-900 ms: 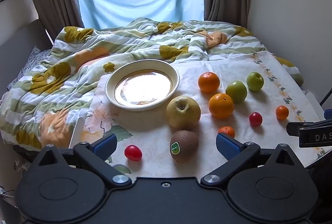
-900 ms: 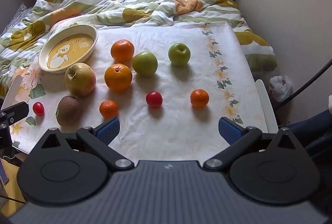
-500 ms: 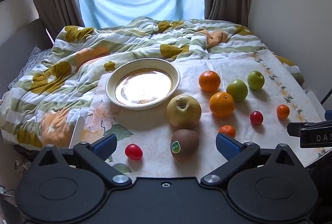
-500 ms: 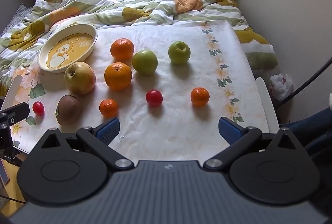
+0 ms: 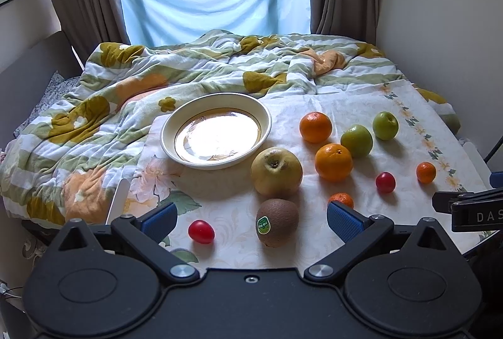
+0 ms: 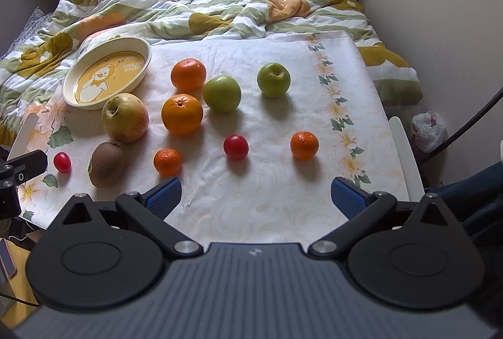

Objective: Organize fruits

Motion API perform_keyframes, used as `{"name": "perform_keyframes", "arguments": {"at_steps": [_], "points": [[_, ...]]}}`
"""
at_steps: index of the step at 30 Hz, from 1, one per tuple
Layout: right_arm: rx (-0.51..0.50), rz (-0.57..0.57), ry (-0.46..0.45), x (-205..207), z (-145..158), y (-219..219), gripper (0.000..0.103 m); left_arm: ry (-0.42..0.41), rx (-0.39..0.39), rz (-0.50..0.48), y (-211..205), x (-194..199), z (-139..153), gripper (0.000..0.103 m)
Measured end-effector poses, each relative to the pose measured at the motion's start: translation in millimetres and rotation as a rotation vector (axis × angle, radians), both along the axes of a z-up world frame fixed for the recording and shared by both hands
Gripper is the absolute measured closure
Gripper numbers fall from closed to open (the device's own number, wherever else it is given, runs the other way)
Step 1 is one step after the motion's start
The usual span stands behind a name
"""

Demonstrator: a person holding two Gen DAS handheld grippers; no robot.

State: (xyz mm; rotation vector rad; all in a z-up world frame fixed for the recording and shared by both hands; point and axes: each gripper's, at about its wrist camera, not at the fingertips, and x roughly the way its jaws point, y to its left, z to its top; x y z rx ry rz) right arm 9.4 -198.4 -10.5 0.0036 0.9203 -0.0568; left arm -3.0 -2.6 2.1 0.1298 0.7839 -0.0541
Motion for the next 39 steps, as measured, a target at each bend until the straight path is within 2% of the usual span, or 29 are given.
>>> {"name": "perform_keyframes", "arguments": {"at_steps": [39], "points": [[0.023, 0.023, 0.013, 1.3, 0.2, 1.4, 0.000, 0.005, 0.002, 0.003, -3.9, -0.4, -0.5, 0.000]]}}
